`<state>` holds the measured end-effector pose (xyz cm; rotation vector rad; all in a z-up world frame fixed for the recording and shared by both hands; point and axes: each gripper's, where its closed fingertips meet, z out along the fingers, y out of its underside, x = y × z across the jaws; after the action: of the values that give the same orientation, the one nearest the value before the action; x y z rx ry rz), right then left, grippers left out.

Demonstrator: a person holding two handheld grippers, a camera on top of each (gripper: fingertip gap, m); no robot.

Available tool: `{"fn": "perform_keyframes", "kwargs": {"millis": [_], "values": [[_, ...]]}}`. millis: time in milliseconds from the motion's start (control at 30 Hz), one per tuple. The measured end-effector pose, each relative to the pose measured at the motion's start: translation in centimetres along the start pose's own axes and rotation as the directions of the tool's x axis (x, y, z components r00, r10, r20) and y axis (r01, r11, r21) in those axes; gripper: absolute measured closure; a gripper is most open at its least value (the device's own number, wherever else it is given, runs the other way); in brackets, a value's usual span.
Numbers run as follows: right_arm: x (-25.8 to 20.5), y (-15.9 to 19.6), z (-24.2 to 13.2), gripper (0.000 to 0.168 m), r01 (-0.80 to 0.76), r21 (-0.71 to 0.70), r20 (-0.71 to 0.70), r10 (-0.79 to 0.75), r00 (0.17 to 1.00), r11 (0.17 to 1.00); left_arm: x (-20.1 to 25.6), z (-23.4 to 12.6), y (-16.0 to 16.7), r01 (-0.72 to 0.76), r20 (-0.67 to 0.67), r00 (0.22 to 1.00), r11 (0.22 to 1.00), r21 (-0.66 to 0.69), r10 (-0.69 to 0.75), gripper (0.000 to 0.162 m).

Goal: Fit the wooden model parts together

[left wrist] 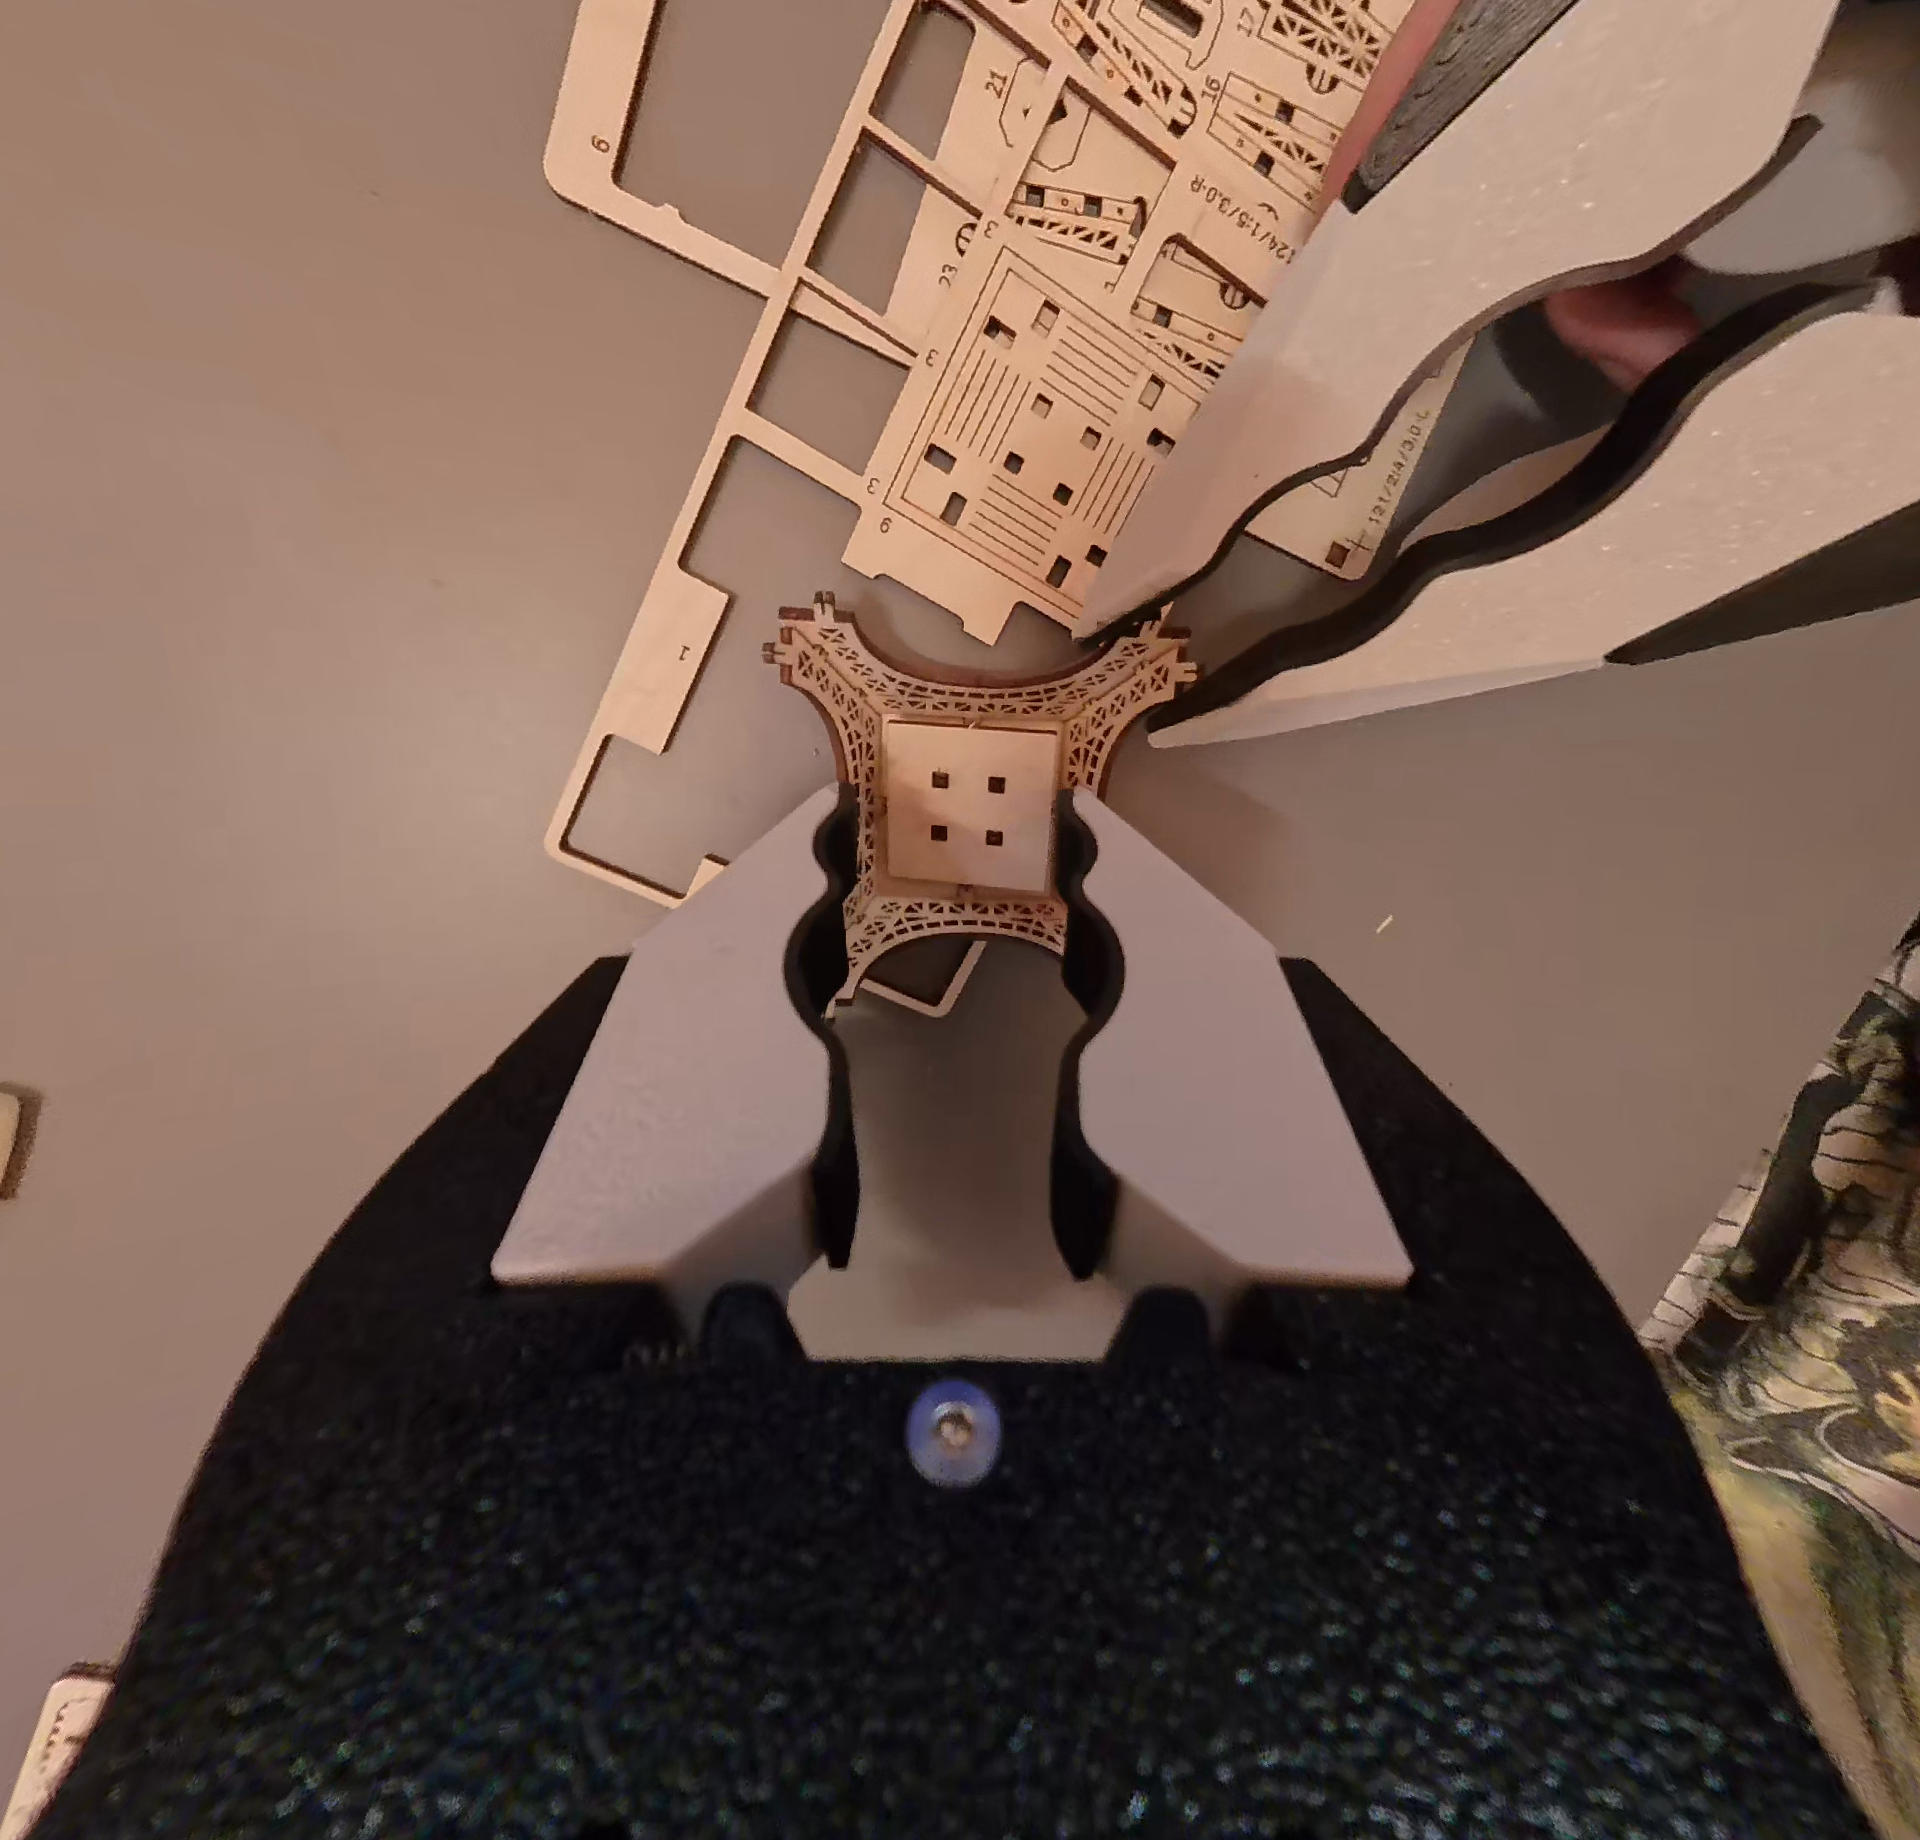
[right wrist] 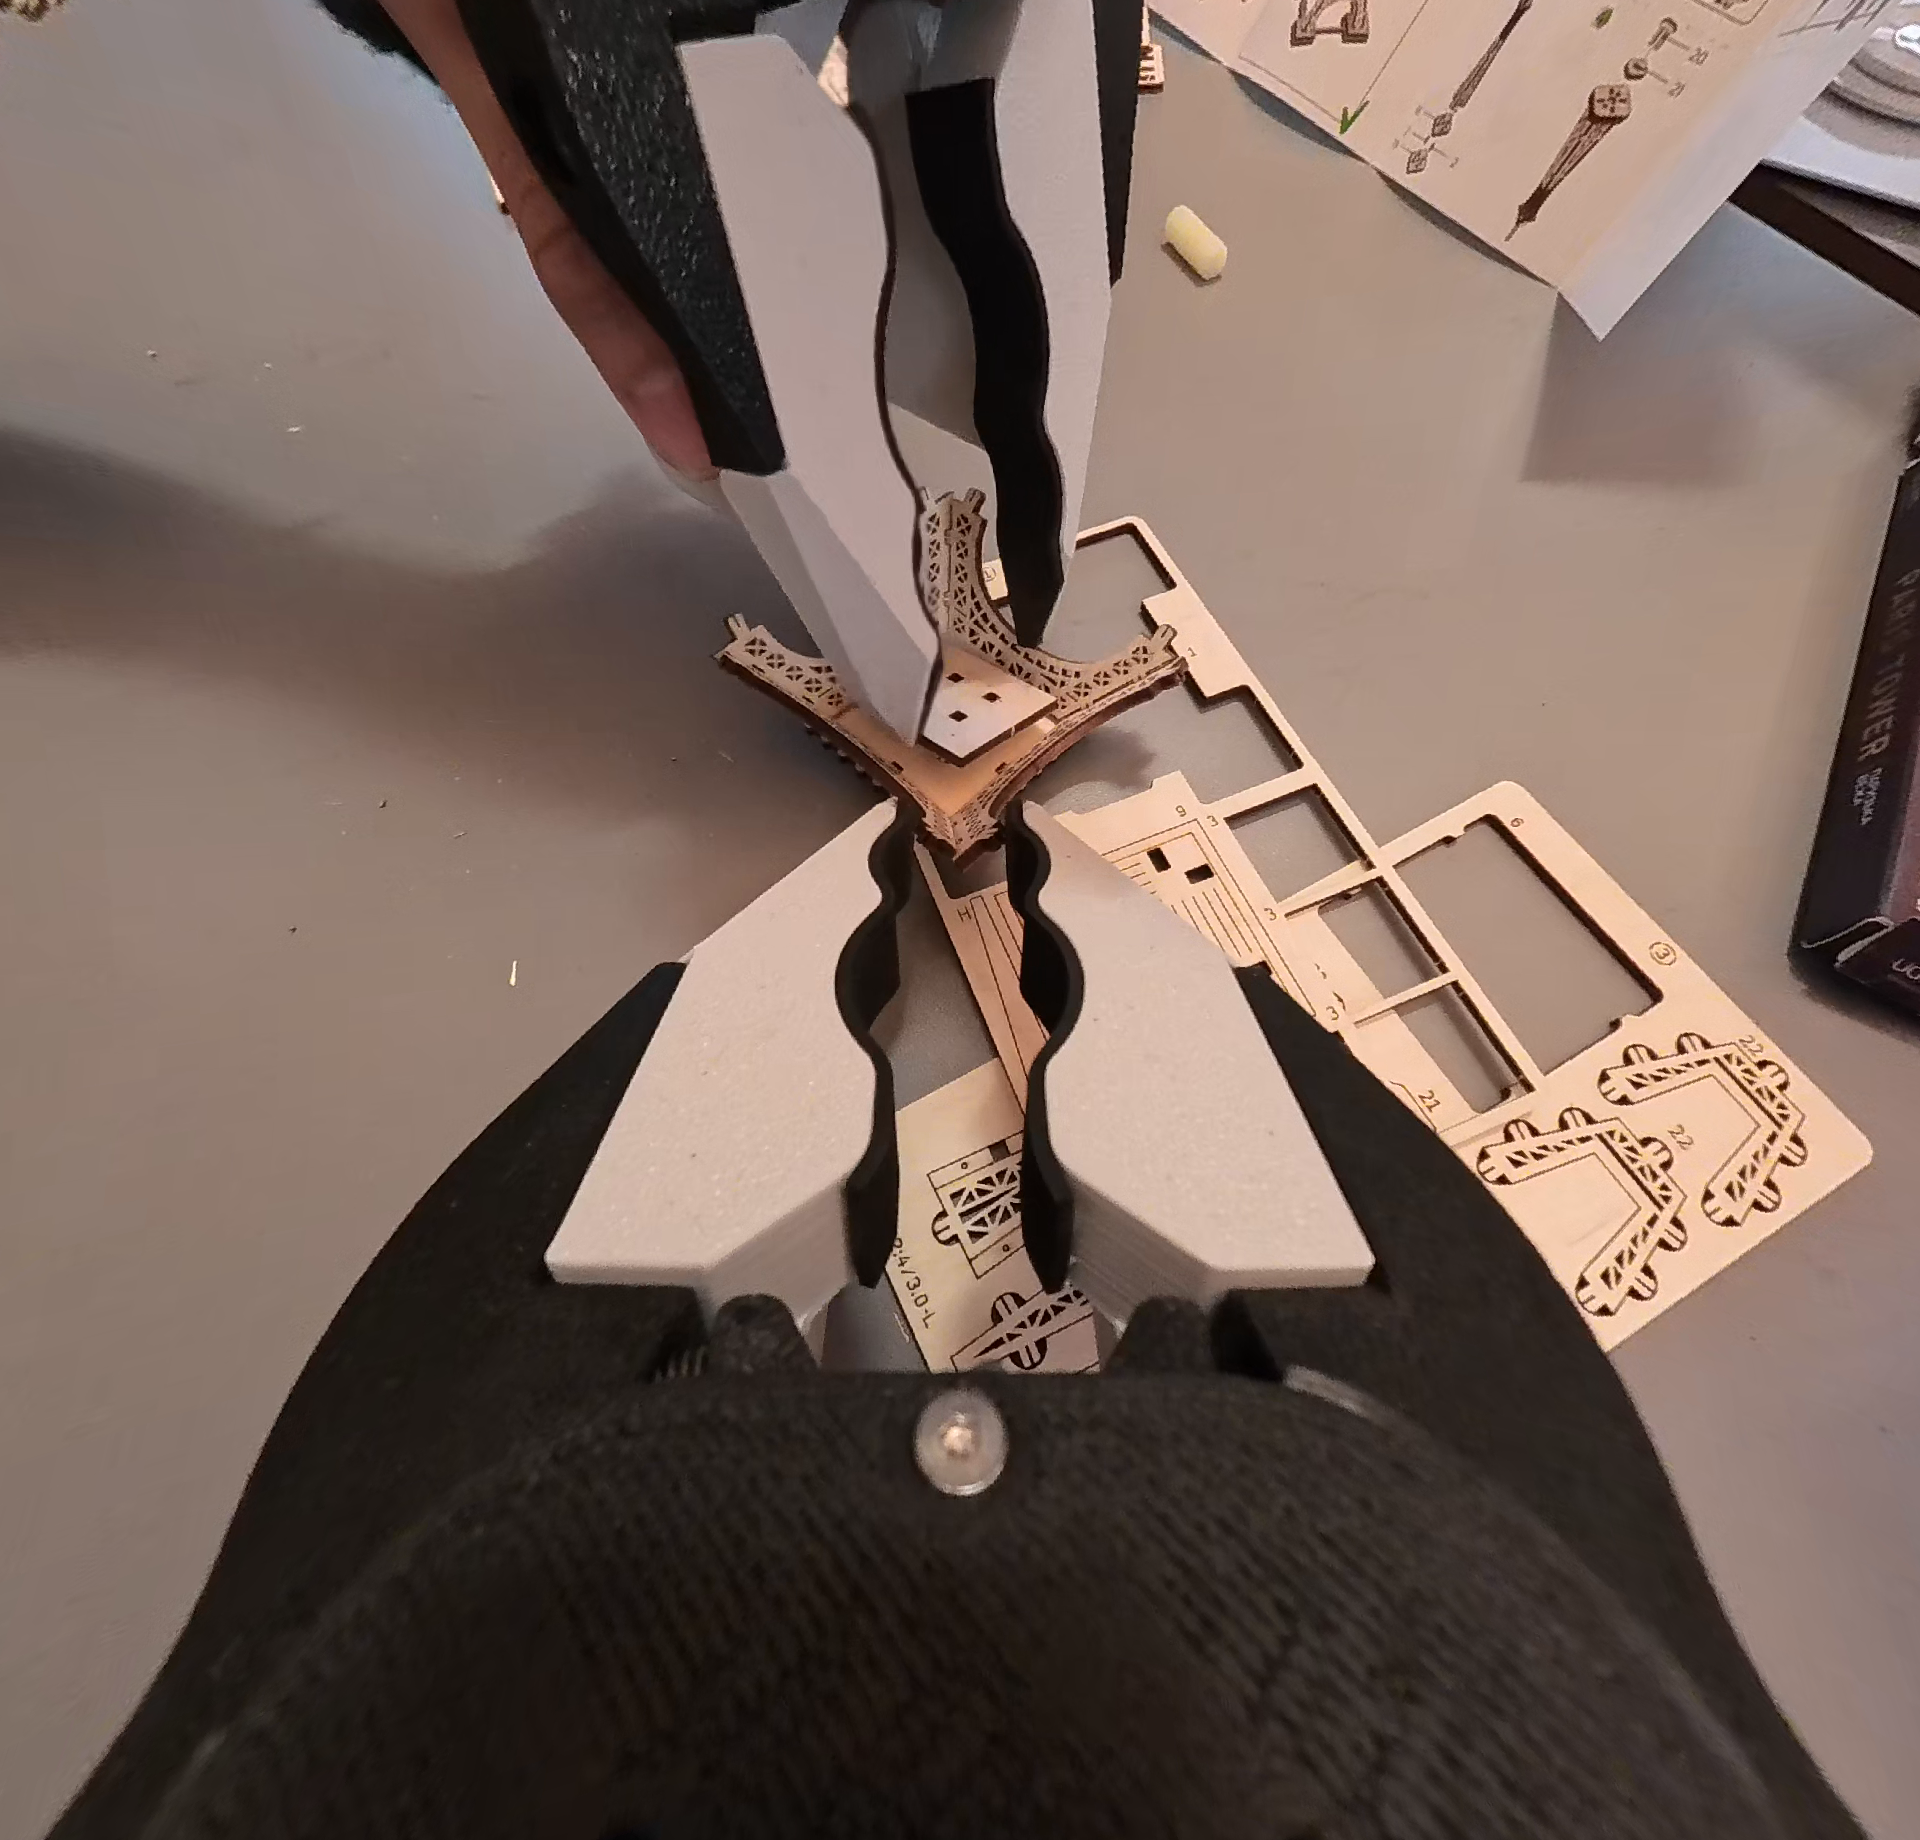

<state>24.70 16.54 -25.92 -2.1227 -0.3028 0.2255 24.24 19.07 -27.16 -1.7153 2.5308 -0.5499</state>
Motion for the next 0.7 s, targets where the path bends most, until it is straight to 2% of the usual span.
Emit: {"fn": "perform_keyframes", "kwargs": {"millis": [333,467,567,700], "values": [[0.03,0.05,0.04,0.154,-0.003,-0.005,0.0,0.003,1.0,1.0,0.37,0.36,0.21,-0.035,0.05,0.998,0.999,-0.009,0.036,0.13],[0.05,0.05,0.04,0.154,-0.005,-0.004,0.001,0.005,1.0,1.0,0.35,0.38,-0.01,-0.012,0.005,1.0,1.0,0.007,0.012,0.129],[0.06,0.05,0.05,0.154,-0.007,-0.005,0.002,0.007,1.0,1.0,0.75,0.24,0.06,0.0,-0.067,0.998,1.0,0.007,0.001,0.122],[0.06,0.05,0.05,0.154,-0.008,-0.005,0.003,0.008,1.0,1.0,0.38,0.32,-0.13,0.012,-0.09,0.996,1.0,0.019,-0.01,0.131]]}}
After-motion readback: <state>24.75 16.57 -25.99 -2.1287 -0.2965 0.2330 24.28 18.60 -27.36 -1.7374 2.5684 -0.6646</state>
